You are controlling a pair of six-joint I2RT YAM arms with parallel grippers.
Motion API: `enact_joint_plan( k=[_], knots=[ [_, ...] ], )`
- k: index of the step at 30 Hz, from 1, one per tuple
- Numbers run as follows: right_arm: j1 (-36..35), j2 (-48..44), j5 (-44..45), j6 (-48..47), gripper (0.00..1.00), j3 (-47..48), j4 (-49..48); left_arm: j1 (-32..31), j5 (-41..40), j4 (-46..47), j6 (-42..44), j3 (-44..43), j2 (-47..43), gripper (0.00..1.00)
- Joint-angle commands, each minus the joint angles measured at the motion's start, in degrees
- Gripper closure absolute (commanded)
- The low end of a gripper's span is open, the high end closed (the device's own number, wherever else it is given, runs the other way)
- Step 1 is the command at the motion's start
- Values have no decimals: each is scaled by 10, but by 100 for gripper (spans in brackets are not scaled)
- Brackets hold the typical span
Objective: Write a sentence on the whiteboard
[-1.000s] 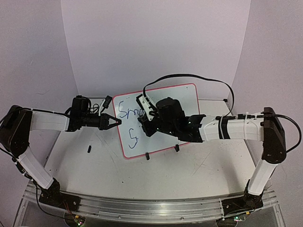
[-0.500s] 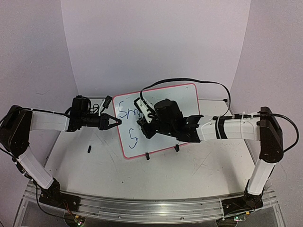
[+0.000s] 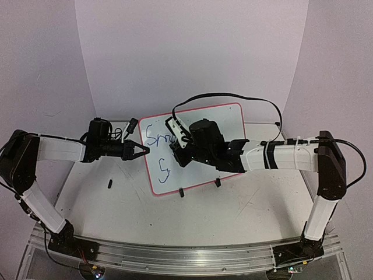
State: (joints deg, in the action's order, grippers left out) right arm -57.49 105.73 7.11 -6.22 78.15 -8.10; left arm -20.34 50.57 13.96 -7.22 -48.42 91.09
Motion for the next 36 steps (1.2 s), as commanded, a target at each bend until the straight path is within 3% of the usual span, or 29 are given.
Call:
enact_joint_plan(
  k=[1,13,36],
  knots=[
    [3,15,9,-3,100,32,-10,-9,-123,-57,63,4,25,100],
    [3,51,15,0,100,43,-6,-8,-123,-58,63,4,24,100],
    [-32,27,7,58,100,-61,-14,-12,-122,-58,62,4,24,100]
  ],
)
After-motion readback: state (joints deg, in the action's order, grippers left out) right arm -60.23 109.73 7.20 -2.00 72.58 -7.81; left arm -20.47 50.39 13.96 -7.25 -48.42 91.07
